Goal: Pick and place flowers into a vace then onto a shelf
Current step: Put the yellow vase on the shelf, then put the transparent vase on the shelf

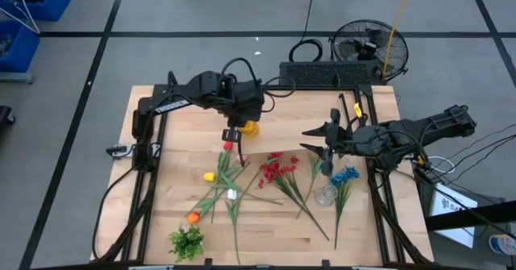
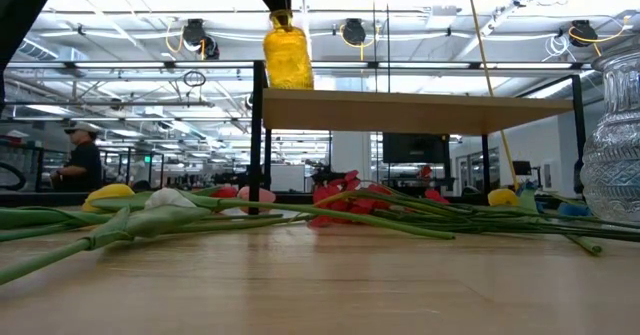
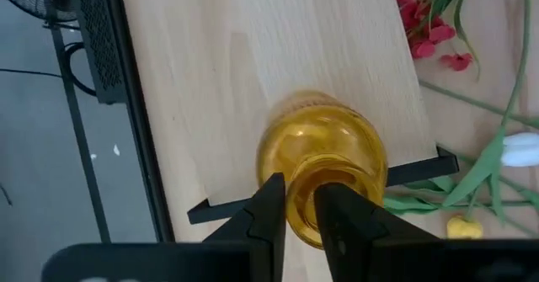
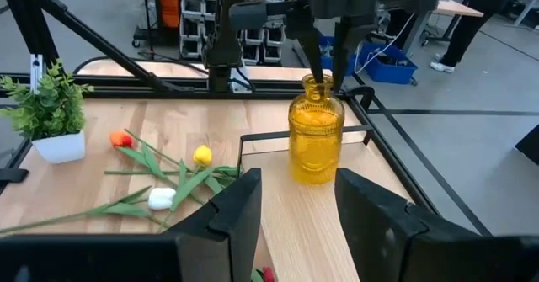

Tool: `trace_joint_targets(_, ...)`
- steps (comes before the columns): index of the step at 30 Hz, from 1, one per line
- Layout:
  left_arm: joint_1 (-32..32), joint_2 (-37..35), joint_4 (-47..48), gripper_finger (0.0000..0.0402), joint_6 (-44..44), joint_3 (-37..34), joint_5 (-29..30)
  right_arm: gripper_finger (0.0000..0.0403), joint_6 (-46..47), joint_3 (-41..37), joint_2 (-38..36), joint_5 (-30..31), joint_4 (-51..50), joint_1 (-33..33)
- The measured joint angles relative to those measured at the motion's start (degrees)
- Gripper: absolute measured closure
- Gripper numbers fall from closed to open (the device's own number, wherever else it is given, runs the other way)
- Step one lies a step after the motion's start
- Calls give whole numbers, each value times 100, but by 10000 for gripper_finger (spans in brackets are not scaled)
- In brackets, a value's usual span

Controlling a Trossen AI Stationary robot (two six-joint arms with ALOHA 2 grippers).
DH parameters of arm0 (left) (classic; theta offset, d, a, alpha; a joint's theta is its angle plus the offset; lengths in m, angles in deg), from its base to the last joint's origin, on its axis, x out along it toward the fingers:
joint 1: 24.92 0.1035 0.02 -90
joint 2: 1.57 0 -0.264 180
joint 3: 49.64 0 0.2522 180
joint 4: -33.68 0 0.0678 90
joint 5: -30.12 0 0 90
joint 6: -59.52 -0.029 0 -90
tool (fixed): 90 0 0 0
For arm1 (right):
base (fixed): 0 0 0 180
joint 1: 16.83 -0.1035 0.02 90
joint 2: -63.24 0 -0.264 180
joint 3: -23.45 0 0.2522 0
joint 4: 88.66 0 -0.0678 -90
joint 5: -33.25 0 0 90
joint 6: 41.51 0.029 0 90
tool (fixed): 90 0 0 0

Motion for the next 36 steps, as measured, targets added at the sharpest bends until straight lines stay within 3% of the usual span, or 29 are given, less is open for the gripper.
trace_joint_targets(14, -20, -8, -29, 245, -227, 2, 500, 257, -2, 0, 0, -2, -140, -1)
trace_joint_targets(21, -236, -17, -260, 241, -437, 1, 581, 257, -20, 0, 0, -2, -140, 0)
trace_joint_targets(27, -406, -55, -303, 240, -603, 2, 1322, 257, -22, 0, 0, -2, -138, -1)
trace_joint_targets(36, -718, -376, -413, 240, -604, -2, 1935, 257, 78, 0, -2, -179, -122, 0)
